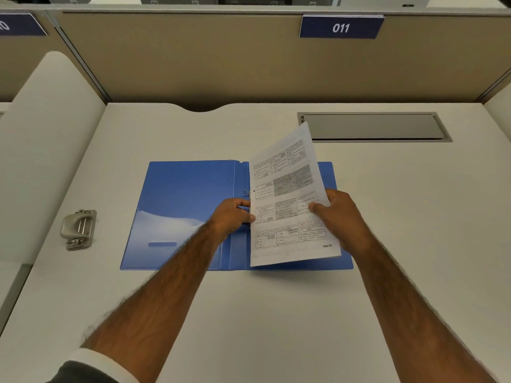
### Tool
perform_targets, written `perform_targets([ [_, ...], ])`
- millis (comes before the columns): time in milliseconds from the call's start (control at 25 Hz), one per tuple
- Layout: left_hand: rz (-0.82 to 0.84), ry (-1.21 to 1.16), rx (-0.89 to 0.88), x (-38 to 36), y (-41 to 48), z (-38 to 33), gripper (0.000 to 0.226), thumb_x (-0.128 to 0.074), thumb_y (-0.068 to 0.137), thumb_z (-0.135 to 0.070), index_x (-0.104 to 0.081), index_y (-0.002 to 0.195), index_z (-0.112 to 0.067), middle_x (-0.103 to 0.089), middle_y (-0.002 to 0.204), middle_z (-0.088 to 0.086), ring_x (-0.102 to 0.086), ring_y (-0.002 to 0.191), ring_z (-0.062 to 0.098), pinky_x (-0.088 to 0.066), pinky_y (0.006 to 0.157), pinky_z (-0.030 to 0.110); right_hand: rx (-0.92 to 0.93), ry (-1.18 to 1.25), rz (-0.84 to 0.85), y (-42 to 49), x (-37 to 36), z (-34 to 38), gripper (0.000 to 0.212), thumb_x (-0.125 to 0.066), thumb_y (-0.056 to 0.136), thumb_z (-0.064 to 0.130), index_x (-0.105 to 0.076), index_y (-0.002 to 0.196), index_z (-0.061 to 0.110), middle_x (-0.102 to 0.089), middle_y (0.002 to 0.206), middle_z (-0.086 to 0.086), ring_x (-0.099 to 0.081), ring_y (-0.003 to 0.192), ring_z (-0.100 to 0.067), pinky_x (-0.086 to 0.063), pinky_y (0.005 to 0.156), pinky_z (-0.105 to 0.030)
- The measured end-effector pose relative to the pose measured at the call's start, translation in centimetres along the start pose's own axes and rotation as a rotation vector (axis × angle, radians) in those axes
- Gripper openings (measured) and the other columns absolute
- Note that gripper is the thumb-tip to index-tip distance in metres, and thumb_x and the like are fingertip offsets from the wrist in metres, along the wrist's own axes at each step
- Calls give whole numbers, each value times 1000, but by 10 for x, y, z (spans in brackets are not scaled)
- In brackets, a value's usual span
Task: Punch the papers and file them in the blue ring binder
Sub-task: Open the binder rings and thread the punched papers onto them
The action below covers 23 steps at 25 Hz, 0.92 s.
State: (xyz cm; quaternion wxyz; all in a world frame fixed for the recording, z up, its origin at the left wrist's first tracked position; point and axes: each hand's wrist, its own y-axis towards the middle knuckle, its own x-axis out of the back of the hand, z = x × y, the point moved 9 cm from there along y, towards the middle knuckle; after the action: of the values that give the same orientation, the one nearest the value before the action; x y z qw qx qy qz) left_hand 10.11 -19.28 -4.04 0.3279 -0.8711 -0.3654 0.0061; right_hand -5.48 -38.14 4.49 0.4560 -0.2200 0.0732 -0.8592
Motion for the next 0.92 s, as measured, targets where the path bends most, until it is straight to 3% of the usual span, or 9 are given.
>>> perform_targets([
  [280,2,-4,4,-4,3,-2,34,-67,90,3,-63,121,-8,-70,107,3,-68,84,9,-55,56,14,3,-9,-11,-2,2,2,27,-63,96,18,-64,92,45,-68,93,25,-73,79,-8,-54,54,-16],
  [480,26,5,22,-8,4,-2,37,-68,89,3,-63,123,-10,-69,112,6,-67,88,13,-58,73,25,-7,-24,-17,-2,5,-2,24,-64,97,21,-61,94,45,-65,94,26,-71,79,-9,-51,53,-15],
  [600,20,62,-3,-10,8,-3,35,-70,88,1,-64,121,-10,-70,114,8,-68,97,18,-57,68,20,-12,-29,-23,-2,7,-3,24,-64,97,23,-60,93,46,-64,93,28,-70,79,-8,-50,49,-12],
  [720,-13,161,-49,-12,10,-6,28,-71,89,-2,-65,115,-10,-71,113,9,-68,104,22,-54,71,20,-11,-59,-35,-2,9,-4,25,-64,97,24,-59,91,48,-62,92,30,-69,76,-6,-48,44,-10],
  [840,-48,354,-83,-10,15,-10,15,-66,93,-7,-64,106,-13,-68,110,7,-65,97,19,-55,73,23,0,-92,-36,0,11,-5,23,-64,97,24,-59,95,46,-61,91,31,-68,74,-5,-47,45,-9],
  [920,-213,507,-167,11,20,-31,8,-58,97,-13,-64,98,-18,-67,104,2,-61,88,13,-49,67,23,10,-116,-34,3,11,-7,21,-63,97,22,-60,103,43,-62,91,29,-68,76,-4,-47,50,-11],
])
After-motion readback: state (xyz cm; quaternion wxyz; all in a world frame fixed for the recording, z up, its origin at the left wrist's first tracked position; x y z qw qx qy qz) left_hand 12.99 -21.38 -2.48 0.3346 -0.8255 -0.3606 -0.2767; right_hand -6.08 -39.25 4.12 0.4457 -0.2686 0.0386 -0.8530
